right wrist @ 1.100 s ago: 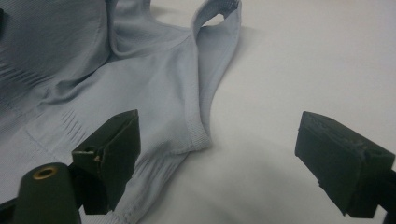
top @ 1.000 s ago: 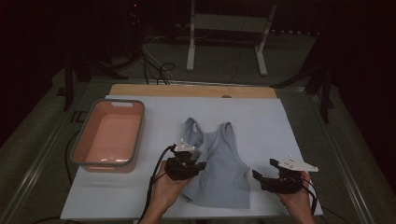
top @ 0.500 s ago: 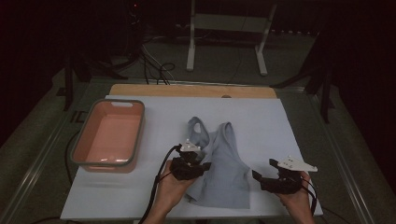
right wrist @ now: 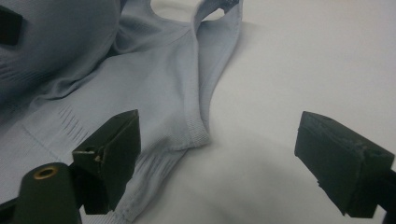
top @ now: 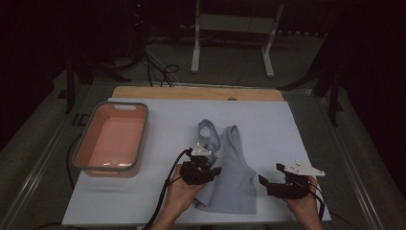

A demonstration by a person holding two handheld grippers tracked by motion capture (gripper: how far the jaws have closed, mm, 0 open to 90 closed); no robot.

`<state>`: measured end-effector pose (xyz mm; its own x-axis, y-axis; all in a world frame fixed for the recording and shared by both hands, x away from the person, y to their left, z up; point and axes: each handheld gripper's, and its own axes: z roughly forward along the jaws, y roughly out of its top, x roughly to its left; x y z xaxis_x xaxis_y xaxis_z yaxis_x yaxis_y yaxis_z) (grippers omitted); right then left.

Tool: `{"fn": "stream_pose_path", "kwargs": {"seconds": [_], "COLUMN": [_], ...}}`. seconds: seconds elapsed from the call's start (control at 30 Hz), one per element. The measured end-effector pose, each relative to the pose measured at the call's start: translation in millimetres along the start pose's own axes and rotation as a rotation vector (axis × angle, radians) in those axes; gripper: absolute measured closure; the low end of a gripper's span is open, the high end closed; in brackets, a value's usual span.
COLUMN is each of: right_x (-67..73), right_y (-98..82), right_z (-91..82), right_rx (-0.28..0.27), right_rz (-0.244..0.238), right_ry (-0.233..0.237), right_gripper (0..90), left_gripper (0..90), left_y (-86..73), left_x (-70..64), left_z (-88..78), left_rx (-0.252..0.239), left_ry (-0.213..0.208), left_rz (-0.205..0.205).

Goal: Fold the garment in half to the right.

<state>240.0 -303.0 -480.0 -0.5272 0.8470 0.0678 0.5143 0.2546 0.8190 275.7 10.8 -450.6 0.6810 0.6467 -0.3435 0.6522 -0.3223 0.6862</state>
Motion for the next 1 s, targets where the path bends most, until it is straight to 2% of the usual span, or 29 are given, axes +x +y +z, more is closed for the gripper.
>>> {"fn": "stream_pose_path", "kwargs": {"seconds": [1.0], "right_x": [0.0], "right_y": [-0.3], "right_z": [0.3], "right_rx": [0.001], "right_rz": [-0.002], "right_ry": [0.004], "right_gripper": [14.8], "left_gripper": [80.2], "left_y": [5.8], "left_x": [-11.9], "left_z": [17.9], "left_rx": [0.019], "left_ry": [-0.017], "left_rz": [0.028]}}
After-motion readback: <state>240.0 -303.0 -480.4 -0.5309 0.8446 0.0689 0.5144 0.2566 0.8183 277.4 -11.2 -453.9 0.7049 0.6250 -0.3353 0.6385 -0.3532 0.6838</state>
